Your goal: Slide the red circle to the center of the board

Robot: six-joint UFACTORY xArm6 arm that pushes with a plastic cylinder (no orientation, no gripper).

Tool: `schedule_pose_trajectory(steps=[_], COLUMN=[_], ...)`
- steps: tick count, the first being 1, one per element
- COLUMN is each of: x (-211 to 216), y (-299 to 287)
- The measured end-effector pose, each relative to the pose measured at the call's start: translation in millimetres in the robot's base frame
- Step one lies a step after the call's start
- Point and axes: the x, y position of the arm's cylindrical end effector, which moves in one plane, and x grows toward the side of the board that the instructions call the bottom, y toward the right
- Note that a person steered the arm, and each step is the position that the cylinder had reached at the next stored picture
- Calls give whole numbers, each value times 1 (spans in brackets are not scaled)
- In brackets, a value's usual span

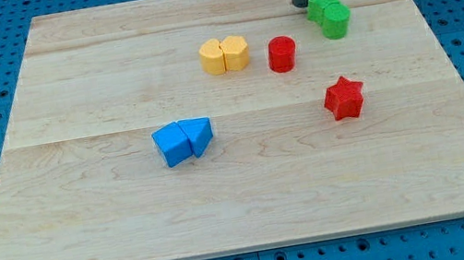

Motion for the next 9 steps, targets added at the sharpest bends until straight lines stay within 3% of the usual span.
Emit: schedule_pose_trajectory(steps=[2,5,9], x=[7,84,79], y=[-2,-40,-97])
